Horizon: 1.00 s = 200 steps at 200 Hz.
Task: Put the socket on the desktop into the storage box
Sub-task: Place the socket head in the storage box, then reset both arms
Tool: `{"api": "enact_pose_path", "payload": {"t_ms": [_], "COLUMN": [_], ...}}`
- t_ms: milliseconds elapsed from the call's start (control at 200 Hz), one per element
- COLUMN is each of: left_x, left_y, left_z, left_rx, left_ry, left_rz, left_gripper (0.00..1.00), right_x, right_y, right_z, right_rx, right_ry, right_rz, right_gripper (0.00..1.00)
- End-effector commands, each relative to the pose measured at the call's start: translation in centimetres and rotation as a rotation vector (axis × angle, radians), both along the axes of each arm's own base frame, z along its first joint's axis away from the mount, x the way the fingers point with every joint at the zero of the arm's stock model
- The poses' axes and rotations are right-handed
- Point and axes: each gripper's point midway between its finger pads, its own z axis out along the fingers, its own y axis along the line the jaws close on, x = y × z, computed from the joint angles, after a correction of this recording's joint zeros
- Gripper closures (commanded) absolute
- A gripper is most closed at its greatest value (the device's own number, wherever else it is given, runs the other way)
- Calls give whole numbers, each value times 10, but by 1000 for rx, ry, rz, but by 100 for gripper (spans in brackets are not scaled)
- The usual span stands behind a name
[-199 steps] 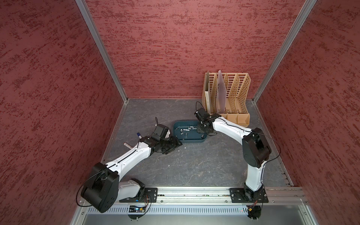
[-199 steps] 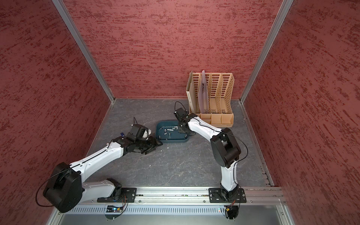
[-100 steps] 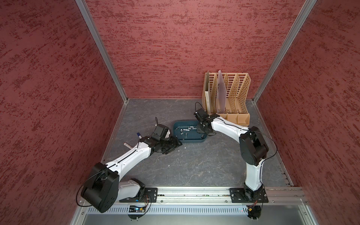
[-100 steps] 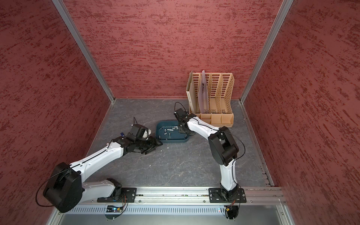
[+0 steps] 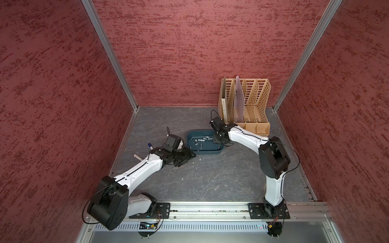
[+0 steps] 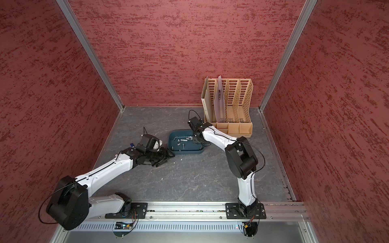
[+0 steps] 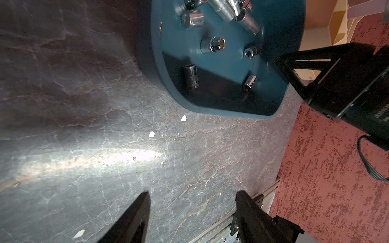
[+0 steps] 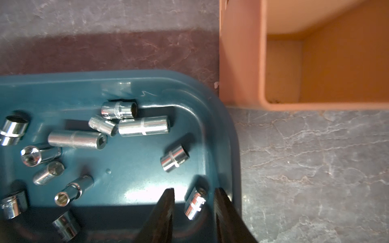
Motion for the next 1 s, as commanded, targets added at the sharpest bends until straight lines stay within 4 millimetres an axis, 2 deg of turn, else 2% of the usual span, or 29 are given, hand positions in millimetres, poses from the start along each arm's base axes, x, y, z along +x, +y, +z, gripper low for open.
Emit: {"api": "enact_pose_path", "payload": {"t_ms": [0, 316, 551, 611, 656, 736, 746, 751, 761, 806, 816, 821, 826, 837, 997], "left_x": [2, 6, 20, 25, 29, 36, 37, 37, 38, 42, 43, 43, 44, 45, 62], "left_y": [4, 11, 31, 37, 41, 48, 50, 50, 51, 55, 56, 57, 57, 59, 84], "left_z": [3, 4, 10, 13, 15, 19, 19, 19, 20, 23, 24, 24, 25, 26, 44], "left_rx": [8, 33, 115, 132, 145, 170, 174, 177, 180, 199, 206, 210, 213, 220, 346], "left_ry": [-25, -42, -86, -97, -110, -129, -129, -131, -132, -145, -148, -149, -151, -155, -227], "left_rz": [5, 18, 58, 70, 75, 86, 88, 87, 88, 96, 98, 99, 99, 102, 157], "left_gripper": [33, 33, 30, 28, 19, 15, 12, 6, 1, 0, 0, 0, 0, 0, 0], "right_x": [6, 1, -14, -20, -24, -31, -32, -33, -34, -37, -38, -38, -39, -39, -46], "right_y": [-3, 0, 8, 8, 7, 3, 2, 2, 1, -3, -4, -4, -5, -6, -29], "right_z": [22, 26, 45, 53, 58, 68, 70, 70, 71, 76, 77, 78, 78, 79, 97], "right_rx": [22, 58, 124, 150, 168, 186, 188, 189, 190, 191, 191, 192, 191, 192, 149], "right_ry": [-59, -67, -87, -103, -119, -147, -151, -153, -155, -172, -175, -178, -178, -184, -261], "right_rz": [-10, -1, 46, 54, 61, 68, 69, 69, 70, 69, 68, 68, 69, 67, 32], "right_gripper": [64, 62, 54, 50, 45, 35, 33, 33, 31, 25, 18, 10, 6, 3, 2]}}
